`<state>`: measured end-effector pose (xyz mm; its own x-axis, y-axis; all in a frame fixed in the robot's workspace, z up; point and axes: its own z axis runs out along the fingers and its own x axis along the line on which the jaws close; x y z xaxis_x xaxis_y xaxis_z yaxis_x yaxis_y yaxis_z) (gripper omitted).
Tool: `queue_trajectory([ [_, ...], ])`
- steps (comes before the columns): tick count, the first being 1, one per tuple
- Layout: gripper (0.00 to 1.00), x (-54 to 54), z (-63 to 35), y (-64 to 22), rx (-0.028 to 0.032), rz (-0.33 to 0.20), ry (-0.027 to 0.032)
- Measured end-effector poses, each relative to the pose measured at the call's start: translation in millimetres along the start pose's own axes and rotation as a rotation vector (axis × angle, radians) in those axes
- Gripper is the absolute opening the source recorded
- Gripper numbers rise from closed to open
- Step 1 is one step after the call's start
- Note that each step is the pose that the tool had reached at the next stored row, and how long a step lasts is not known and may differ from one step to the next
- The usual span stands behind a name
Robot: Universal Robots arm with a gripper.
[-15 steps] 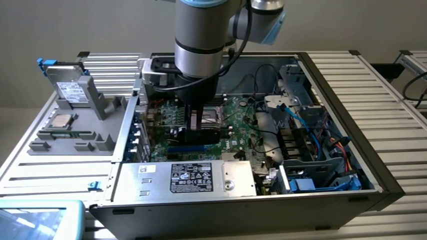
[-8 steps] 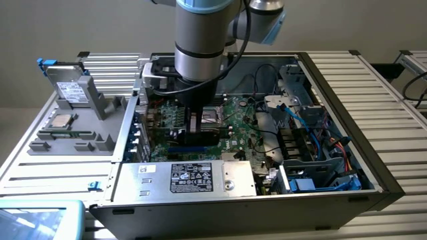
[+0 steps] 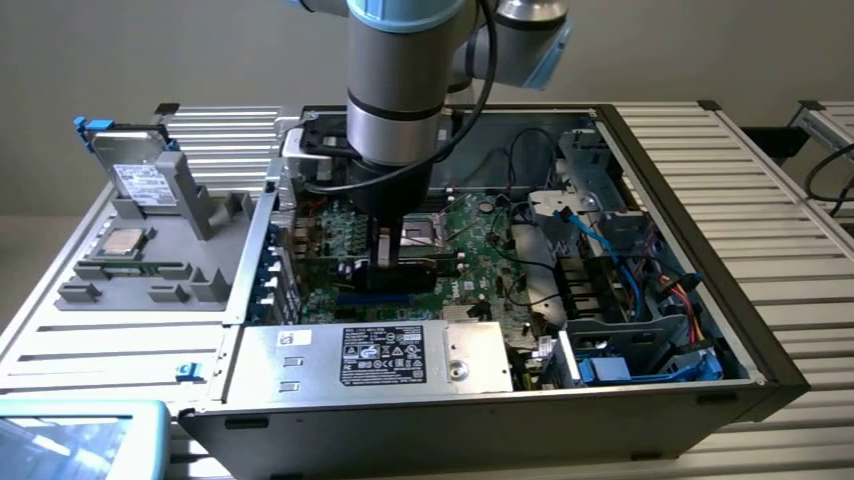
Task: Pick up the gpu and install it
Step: 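Insert the gpu into the slot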
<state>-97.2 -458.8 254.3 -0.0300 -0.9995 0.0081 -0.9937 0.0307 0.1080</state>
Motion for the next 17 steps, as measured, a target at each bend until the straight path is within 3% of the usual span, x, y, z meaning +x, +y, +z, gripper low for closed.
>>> queue_trajectory([
  [17, 0.28, -2.7, 2.2, 3.0, -0.0001, 0.000, 0.0012],
])
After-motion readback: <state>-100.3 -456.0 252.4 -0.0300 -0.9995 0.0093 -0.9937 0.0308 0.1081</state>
